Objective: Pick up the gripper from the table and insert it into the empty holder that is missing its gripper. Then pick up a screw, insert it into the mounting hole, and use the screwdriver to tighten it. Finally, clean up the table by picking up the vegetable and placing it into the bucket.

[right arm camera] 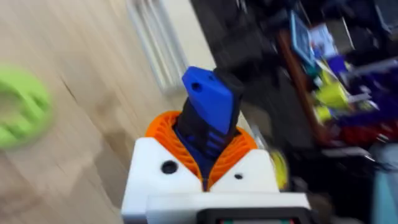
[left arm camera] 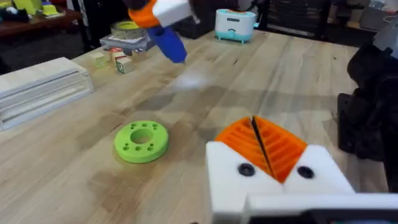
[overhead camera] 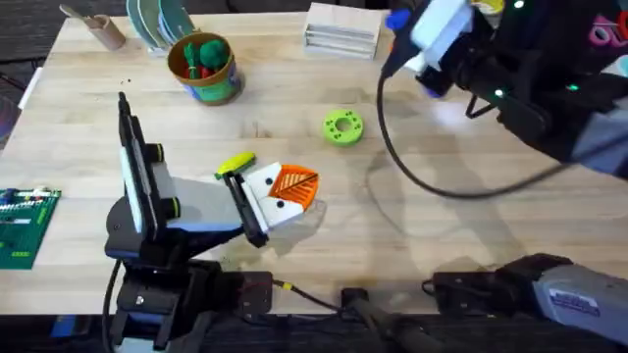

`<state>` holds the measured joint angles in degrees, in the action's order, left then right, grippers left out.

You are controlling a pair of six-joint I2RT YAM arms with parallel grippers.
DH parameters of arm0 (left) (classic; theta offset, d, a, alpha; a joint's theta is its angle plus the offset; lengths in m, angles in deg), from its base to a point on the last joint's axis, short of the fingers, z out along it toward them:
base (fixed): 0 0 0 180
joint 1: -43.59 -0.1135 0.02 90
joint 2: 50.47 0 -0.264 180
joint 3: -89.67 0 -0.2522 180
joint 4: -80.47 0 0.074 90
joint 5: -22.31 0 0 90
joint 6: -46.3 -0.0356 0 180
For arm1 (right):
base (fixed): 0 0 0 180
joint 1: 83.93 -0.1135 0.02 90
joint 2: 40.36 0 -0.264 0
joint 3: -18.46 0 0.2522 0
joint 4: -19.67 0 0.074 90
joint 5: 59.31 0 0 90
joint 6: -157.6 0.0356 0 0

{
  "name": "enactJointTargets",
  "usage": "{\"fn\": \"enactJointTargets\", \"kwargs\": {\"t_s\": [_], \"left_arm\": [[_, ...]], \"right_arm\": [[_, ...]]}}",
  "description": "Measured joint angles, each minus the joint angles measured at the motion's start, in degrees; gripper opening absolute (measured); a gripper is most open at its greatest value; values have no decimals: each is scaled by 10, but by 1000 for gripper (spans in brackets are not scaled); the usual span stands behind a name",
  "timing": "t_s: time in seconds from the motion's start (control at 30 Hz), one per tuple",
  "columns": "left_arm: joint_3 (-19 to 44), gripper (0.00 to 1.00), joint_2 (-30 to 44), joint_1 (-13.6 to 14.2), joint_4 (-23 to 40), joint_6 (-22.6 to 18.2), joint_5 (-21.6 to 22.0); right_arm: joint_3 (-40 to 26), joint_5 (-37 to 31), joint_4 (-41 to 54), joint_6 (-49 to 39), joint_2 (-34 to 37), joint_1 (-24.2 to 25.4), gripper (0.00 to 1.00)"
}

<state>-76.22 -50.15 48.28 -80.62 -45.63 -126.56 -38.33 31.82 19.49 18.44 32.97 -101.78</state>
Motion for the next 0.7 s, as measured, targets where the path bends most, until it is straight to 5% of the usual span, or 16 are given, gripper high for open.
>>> {"fn": "enactJointTargets", "kwargs": {"t_s": [0.27, 0.6, 0.7], "left_arm": [[0, 17, 0, 0, 0, 0, 0], [0, 17, 0, 0, 0, 0, 0], [0, 17, 0, 0, 0, 0, 0]], "right_arm": [[0, -69, 3, -161, 112, 31, 28], [0, -90, -6, -236, 222, 26, 28], [-1, -93, -5, -237, 232, 20, 230]]}}
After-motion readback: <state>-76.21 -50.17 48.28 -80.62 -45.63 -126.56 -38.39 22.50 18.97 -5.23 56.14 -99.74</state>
